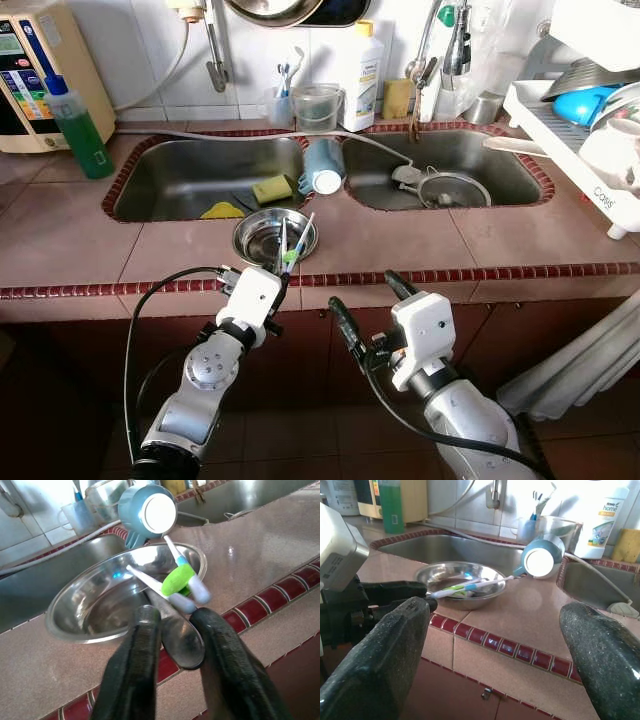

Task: Kitchen organization

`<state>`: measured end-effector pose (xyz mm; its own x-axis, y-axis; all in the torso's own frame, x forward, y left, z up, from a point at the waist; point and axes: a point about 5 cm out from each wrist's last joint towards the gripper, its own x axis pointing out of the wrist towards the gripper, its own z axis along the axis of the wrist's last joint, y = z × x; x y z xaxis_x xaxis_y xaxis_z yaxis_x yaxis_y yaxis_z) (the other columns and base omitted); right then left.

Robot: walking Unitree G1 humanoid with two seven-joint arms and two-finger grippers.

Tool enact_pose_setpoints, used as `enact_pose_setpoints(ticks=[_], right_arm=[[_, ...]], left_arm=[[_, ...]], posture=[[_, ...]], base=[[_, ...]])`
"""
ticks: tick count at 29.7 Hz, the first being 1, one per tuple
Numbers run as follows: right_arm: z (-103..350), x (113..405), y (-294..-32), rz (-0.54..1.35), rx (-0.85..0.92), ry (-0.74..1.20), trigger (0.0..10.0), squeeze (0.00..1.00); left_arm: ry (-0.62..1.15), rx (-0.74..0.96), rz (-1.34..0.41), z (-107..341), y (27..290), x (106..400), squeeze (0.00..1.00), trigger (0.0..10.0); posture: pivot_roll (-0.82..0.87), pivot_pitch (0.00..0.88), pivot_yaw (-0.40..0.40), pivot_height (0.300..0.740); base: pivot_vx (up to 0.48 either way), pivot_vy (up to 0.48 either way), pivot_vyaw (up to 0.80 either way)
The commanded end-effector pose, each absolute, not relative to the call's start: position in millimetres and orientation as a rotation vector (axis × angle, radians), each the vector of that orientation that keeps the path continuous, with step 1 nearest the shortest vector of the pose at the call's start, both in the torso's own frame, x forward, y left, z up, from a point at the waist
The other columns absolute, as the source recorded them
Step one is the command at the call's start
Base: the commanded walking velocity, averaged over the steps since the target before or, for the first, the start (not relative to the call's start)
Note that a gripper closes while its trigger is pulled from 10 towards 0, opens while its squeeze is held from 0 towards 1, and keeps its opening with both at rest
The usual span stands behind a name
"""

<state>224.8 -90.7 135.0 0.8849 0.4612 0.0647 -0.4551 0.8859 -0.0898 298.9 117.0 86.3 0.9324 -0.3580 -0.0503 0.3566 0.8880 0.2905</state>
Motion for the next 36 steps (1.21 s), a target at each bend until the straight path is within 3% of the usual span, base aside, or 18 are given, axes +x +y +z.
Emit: enact_pose_setpoints(ticks=[1,13,14,15,35,36], right_arm=[[140.6,223.7,-88.8,0.479,-0.065,-0.104,10.0,0.0],[141.3,224.0,-87.6,0.474,-0.061,-0.107,10.0,0.0],[141.5,224.2,-87.2,0.473,-0.059,-0.108,10.0,0.0],[141.6,224.3,-87.0,0.473,-0.058,-0.108,10.0,0.0],[143.5,226.0,-85.6,0.463,-0.055,-0.115,10.0,0.0],[143.5,226.1,-85.5,0.463,-0.055,-0.115,10.0,0.0]], left_arm=[[-0.011,0.3,-0.372,89.3,119.2,301.9,0.0,0.0],[-0.011,0.298,-0.37,89.8,119.1,302.1,0.0,0.2],[-0.011,0.297,-0.367,90.1,119.2,302.4,0.0,1.1],[-0.011,0.297,-0.366,90.3,119.2,302.5,0.0,0.0],[-0.028,0.287,-0.315,97.2,124.7,307.0,0.0,0.0],[-0.024,0.294,-0.305,97.3,125.3,307.7,0.0,8.7]], posture=[[-0.25,0.0,0.045,0.74],[-0.25,0.0,0.047,0.74],[-0.25,0.0,0.047,0.74],[-0.25,0.0,0.047,0.74],[-0.25,0.0,0.047,0.74],[-0.25,0.0,0.047,0.74]], base=[[0.0,0.0,0.0],[0.0,0.0,0.0],[0.0,0.0,0.0],[0.0,0.0,0.0],[0.0,0.0,0.0],[0.0,0.0,0.0]])
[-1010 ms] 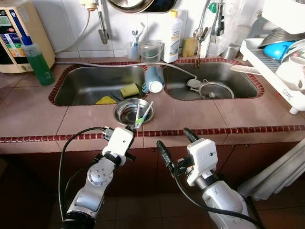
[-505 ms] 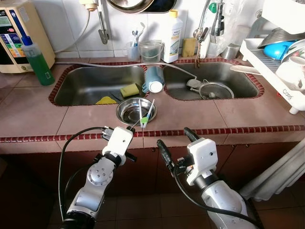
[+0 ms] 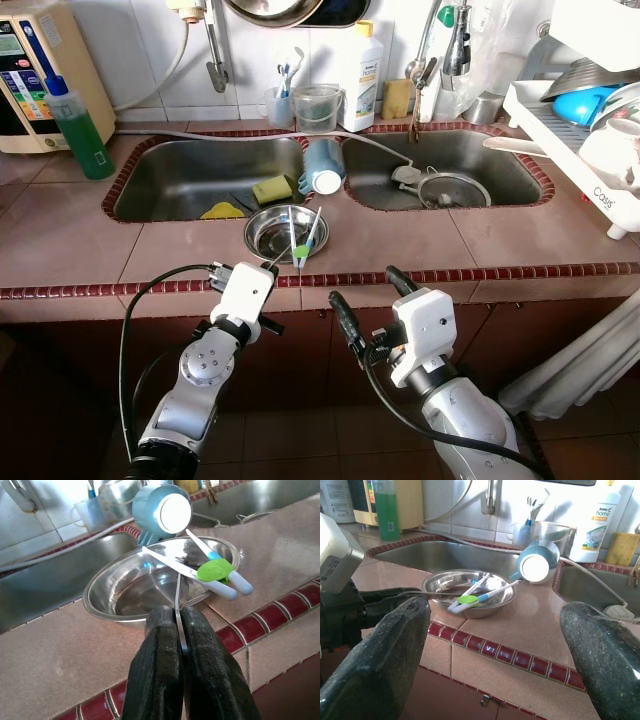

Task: Kitchen organization

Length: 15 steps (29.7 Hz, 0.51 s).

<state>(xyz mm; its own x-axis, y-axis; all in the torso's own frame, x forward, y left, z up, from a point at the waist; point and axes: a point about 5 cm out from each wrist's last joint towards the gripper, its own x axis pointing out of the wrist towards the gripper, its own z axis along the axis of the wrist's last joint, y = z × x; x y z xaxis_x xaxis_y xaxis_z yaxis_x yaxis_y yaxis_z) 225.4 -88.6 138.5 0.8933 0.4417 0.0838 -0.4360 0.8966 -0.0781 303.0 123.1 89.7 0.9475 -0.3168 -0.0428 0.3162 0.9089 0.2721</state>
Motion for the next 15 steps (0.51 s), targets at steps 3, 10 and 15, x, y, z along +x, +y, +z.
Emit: enact_pose_setpoints(ticks=[3,10,15], right_arm=[[143.5,226.1,-85.4,0.462,-0.055,-0.114,10.0,0.0],[143.8,225.6,-85.6,0.458,-0.053,-0.113,10.0,0.0],[143.7,225.0,-85.6,0.459,-0.052,-0.112,10.0,0.0]], left_arm=[[-0.013,0.298,-0.3,96.7,125.6,308.5,0.0,10.0],[-0.044,0.323,-0.264,103.4,130.4,310.3,0.0,10.0],[-0.048,0.381,-0.273,104.2,132.7,310.3,0.0,10.0]], posture=[[-0.25,0.0,0.047,0.74],[-0.25,0.003,0.048,0.74],[-0.25,0.006,0.047,0.74]], base=[[0.0,0.0,0.0],[0.0,0.0,0.0],[0.0,0.0,0.0]])
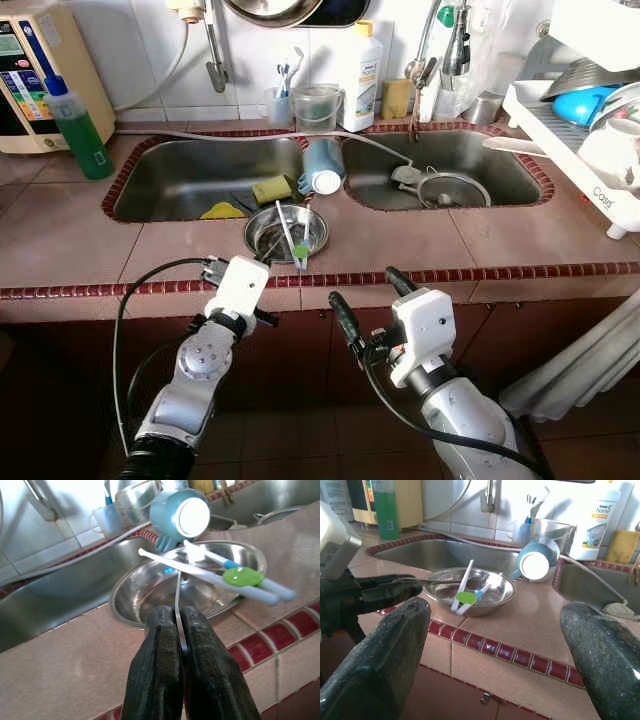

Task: Kitchen organization

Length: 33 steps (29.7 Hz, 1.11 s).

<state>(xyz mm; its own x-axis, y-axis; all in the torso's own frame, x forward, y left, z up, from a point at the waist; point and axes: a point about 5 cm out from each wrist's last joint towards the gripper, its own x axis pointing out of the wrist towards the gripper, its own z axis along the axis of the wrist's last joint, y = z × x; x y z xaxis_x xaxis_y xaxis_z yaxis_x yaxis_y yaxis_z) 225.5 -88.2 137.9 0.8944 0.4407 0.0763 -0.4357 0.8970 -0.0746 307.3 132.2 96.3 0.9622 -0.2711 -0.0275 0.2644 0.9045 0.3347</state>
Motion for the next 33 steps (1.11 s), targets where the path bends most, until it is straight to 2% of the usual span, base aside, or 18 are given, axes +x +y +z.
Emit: enact_pose_setpoints(ticks=[1,20,33], right_arm=[[143.7,225.0,-85.6,0.459,-0.052,-0.111,10.0,0.0],[144.1,225.1,-84.6,0.451,-0.047,-0.112,10.0,0.0],[143.6,224.8,-82.8,0.443,-0.037,-0.112,10.0,0.0]], left_arm=[[-0.049,0.389,-0.279,104.5,132.7,310.0,0.0,10.0],[-0.111,0.577,-0.419,112.4,118.7,307.0,0.0,10.0],[-0.079,0.564,-0.413,115.2,120.5,311.0,0.0,10.0]], posture=[[-0.25,0.006,0.047,0.74],[-0.25,0.012,0.057,0.74],[-0.25,0.012,0.068,0.74]], base=[[0.0,0.0,0.0],[0.0,0.0,0.0],[0.0,0.0,0.0]])
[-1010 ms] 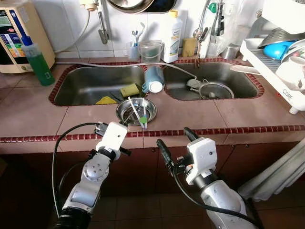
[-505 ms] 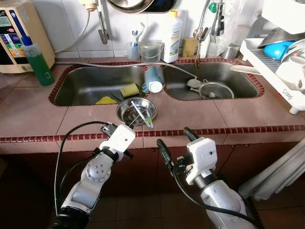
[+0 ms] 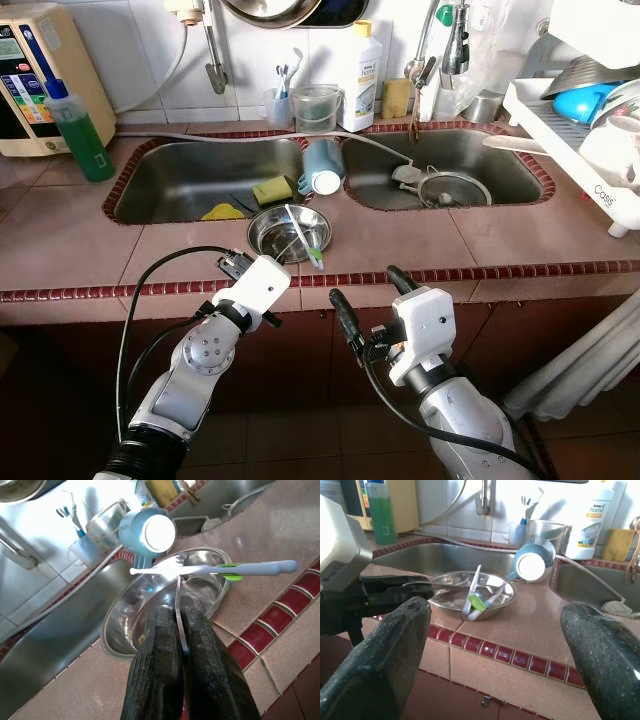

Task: Kitchen organization

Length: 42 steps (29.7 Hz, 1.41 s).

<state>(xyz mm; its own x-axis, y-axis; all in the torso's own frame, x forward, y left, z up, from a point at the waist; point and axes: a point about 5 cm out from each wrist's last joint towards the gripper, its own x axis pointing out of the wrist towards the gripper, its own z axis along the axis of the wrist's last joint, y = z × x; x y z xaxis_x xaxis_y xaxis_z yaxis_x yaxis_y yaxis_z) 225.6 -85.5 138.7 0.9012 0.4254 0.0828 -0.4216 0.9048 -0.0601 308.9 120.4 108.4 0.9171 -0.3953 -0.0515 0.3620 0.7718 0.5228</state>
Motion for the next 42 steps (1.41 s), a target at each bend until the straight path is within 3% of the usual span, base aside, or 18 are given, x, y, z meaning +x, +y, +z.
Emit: enact_pose_setpoints(ticks=[1,42], right_arm=[[143.6,224.8,-82.6,0.442,-0.036,-0.112,10.0,0.0],[144.9,224.8,-79.7,0.431,-0.018,-0.119,10.0,0.0]], left_arm=[[-0.076,0.565,-0.411,114.8,120.5,311.1,0.0,10.0],[0.008,0.759,-0.263,109.9,142.7,322.1,0.0,10.0]], posture=[[-0.25,0.012,0.068,0.74],[-0.25,0.018,0.085,0.74]], base=[[0.0,0.0,0.0],[0.0,0.0,0.0]])
